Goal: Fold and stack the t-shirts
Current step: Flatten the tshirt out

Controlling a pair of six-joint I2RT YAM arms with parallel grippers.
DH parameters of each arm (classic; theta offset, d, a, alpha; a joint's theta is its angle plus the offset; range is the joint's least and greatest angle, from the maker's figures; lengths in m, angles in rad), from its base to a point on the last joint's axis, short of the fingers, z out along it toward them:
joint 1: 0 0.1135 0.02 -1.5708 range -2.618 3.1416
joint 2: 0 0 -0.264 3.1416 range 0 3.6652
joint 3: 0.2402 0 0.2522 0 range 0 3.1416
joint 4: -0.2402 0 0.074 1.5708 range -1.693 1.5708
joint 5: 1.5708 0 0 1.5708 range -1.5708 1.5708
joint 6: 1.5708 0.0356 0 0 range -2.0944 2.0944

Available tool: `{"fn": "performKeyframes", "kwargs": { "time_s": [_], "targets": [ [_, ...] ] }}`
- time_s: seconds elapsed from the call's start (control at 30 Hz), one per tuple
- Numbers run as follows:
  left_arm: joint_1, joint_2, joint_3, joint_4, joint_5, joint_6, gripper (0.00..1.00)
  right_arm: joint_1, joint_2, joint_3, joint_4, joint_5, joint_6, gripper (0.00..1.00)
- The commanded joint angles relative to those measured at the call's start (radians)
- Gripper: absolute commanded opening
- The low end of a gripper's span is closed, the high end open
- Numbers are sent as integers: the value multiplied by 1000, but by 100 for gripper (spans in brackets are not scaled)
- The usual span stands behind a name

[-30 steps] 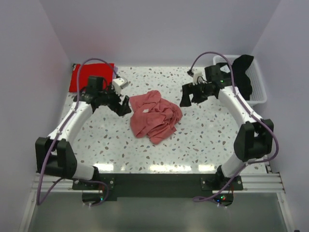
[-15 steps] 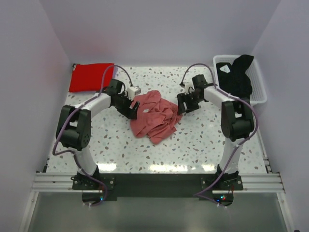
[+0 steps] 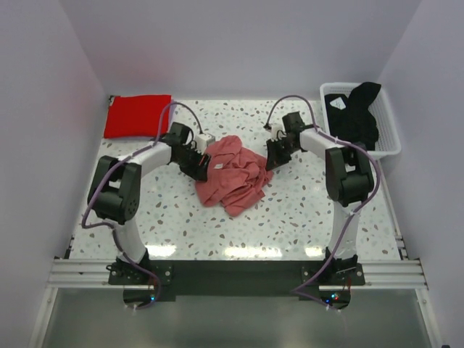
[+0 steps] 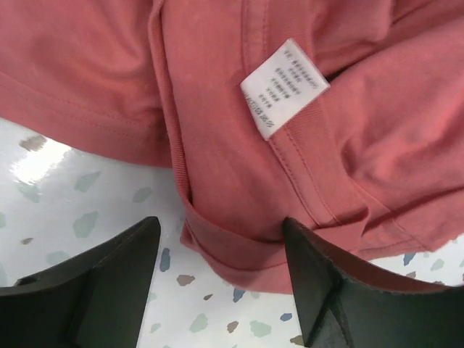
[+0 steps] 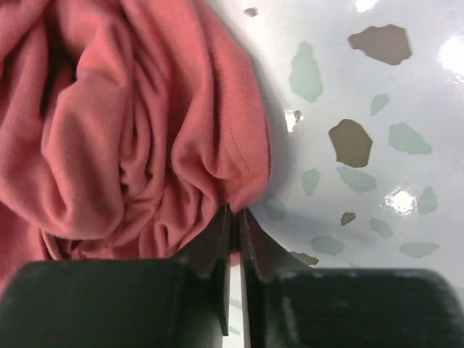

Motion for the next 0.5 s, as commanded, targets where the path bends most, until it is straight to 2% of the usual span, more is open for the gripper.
{"fn": "performKeyframes", "kwargs": {
  "time_s": [0.0, 0.07, 0.1, 0.17, 0.2, 0.3, 0.4, 0.47],
  "targets": [
    [1, 45, 35, -13, -3, -48, 50, -4, -33, 55, -63, -58, -40, 0],
    [19, 14, 52, -35, 18, -39, 32, -13, -91, 72, -100, -47, -79, 0],
    [35, -41, 51, -46, 23, -23, 14, -20, -116, 74, -118, -32, -94, 0],
    [113, -95, 46, -108, 43, 3, 1, -44, -200, 69, -175, 22, -149, 0],
    [178, -127, 49, -204, 63, 62, 0, -61, -227, 65, -221, 43, -171, 0],
    [263, -185, 37, -356, 46, 212, 0, -75, -315, 46, -322, 103, -289, 0],
    [378, -233, -90, -409, -49, 332, 0, -67, -398, -20, -437, 140, -401, 0],
    [416, -239, -176, -417, -113, 401, 0, -43, -430, -69, -518, 123, -485, 0]
  ]
}}
